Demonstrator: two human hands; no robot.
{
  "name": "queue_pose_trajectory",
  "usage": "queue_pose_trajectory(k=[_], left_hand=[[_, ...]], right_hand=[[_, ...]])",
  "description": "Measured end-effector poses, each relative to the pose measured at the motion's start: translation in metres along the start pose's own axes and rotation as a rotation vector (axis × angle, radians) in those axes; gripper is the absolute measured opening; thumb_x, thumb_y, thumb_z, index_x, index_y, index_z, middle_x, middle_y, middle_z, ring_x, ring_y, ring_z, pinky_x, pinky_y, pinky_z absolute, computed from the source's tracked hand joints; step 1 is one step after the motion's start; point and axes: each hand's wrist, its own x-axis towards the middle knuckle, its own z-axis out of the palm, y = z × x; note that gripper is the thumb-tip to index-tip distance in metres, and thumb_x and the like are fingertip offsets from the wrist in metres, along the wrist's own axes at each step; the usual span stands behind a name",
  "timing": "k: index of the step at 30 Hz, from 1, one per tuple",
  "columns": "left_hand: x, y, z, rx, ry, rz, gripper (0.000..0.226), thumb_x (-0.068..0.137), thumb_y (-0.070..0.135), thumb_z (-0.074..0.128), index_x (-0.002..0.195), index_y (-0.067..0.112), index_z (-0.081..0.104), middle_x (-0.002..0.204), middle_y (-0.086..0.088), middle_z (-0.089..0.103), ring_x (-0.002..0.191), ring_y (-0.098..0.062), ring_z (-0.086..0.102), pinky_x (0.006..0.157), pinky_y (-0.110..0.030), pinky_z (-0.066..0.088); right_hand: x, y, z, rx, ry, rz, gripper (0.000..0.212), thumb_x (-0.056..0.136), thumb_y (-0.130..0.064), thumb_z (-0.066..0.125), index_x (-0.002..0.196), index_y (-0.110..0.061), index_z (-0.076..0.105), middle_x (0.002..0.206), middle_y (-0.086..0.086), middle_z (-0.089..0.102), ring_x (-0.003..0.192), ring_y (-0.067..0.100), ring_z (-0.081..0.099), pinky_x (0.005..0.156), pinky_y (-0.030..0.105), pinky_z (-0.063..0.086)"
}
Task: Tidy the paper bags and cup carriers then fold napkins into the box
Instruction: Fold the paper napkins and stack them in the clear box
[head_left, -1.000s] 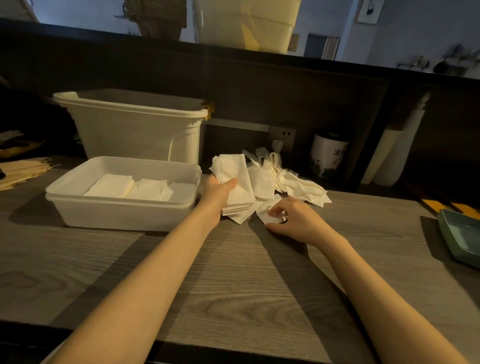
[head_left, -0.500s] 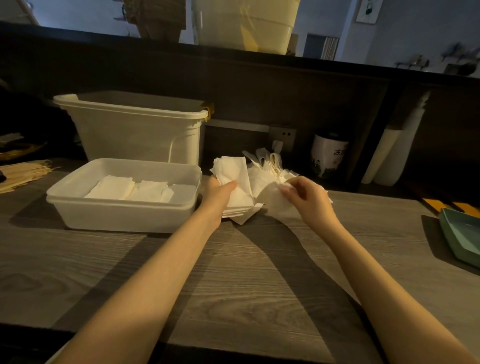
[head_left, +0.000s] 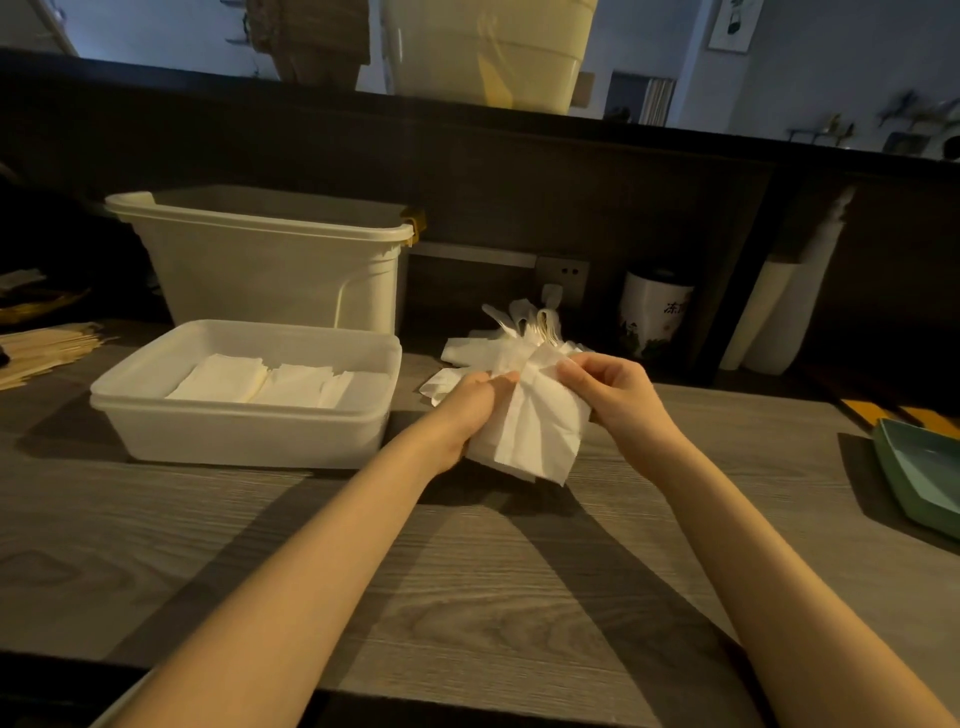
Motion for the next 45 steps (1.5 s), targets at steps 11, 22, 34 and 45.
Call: queue_pose_trajectory(k=[11,22,34,45], left_hand=[[-0.008,0.0,0.008,0.113,-0.205,0.052,0.029,0.093,0.042,0.049,0.113,0.021,0.053,0.095,0.005,0.062,0.091,-0.012,0.06,0.085,-0.029,0.049],[0.003,-0.009,0.004,0.063,0.072,0.132,0.045,0.092,0.029,0.055,0.132,0.012,0.045,0.116,-0.006,0.059,0.102,-0.019,0.058,0.078,-0.026,0.049],[0.008,0.003,-0.01,-0.103,0.237,0.122,0.043,0.09,0.025,0.058,0.129,0.013,0.046,0.12,-0.005,0.058,0.109,-0.023,0.056,0.09,-0.039,0.051],[0.011,0.01,-0.031,-0.158,0.359,0.195,0.032,0.094,0.022,0.053,0.125,0.015,0.047,0.097,0.004,0.055,0.095,-0.017,0.055,0.079,-0.035,0.05]], right_hand=[[0.003,0.007,-0.001,-0.391,0.19,-0.118,0.01,0.091,-0.026,0.058,0.093,-0.018,0.064,0.08,-0.009,0.062,0.074,0.008,0.06,0.06,0.017,0.048],[0.0,0.007,0.01,-0.132,0.01,0.11,0.071,0.08,-0.008,0.07,0.138,-0.017,0.031,0.115,0.006,0.055,0.082,0.01,0.065,0.061,0.021,0.056],[0.006,0.017,0.01,-0.362,0.193,-0.075,0.032,0.088,-0.022,0.063,0.118,-0.019,0.051,0.092,-0.009,0.056,0.071,0.005,0.057,0.059,0.013,0.047],[0.009,0.04,0.014,-0.878,-0.088,-0.134,0.024,0.089,-0.035,0.06,0.111,-0.027,0.061,0.099,-0.01,0.057,0.087,0.007,0.056,0.076,0.028,0.052]])
